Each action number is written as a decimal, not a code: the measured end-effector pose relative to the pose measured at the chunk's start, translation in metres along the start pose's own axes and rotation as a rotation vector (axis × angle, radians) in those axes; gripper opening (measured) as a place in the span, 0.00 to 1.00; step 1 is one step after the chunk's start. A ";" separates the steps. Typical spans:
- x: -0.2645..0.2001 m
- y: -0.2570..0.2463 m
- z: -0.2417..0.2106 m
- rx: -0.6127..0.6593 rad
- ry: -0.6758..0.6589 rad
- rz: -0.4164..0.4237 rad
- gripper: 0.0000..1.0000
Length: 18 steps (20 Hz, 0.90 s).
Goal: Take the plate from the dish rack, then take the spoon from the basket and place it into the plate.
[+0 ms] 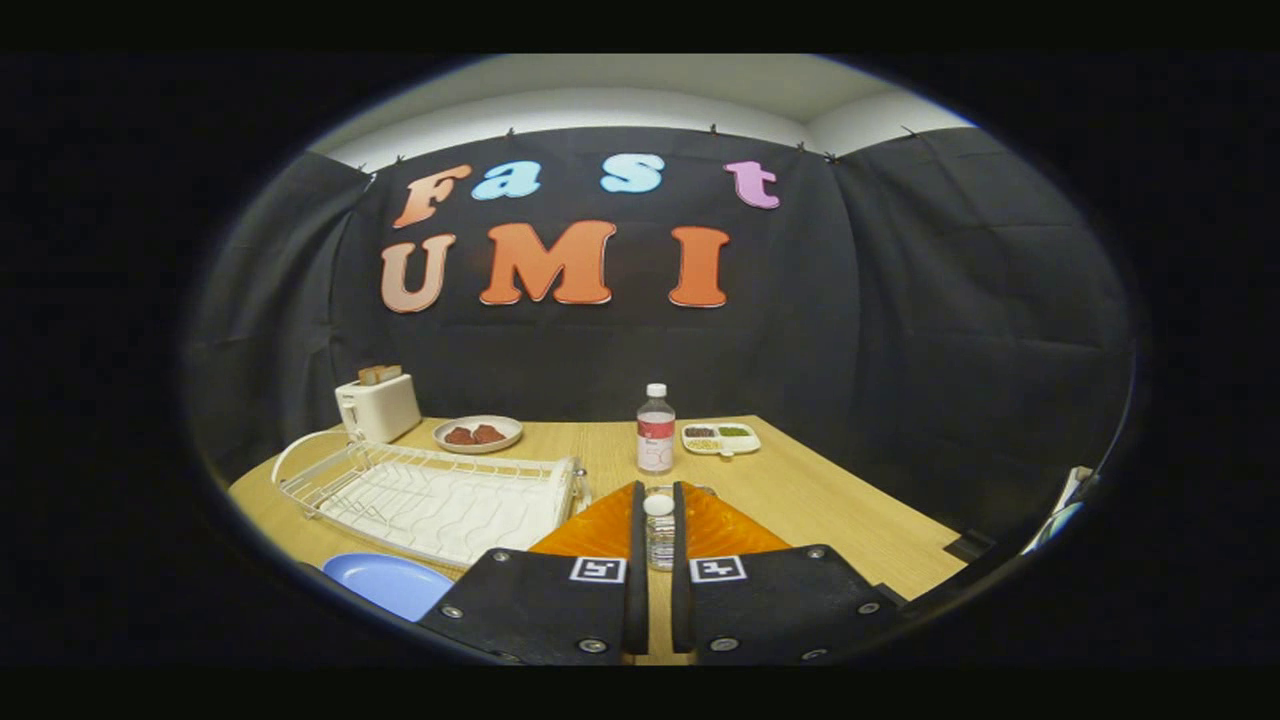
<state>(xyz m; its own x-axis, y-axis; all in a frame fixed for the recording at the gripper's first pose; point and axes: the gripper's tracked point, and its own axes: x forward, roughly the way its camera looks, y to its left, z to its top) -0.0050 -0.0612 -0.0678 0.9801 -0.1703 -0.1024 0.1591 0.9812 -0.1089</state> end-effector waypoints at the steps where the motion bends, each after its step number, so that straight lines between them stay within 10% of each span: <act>1: -0.007 0.004 0.005 -0.002 -0.011 0.006 0.09; 18: -0.100 0.133 0.004 0.051 -0.019 0.299 0.09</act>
<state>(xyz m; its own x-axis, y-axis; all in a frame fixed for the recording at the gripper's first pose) -0.0815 0.0871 -0.0685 0.9864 0.1278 -0.1038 -0.1312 0.9910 -0.0269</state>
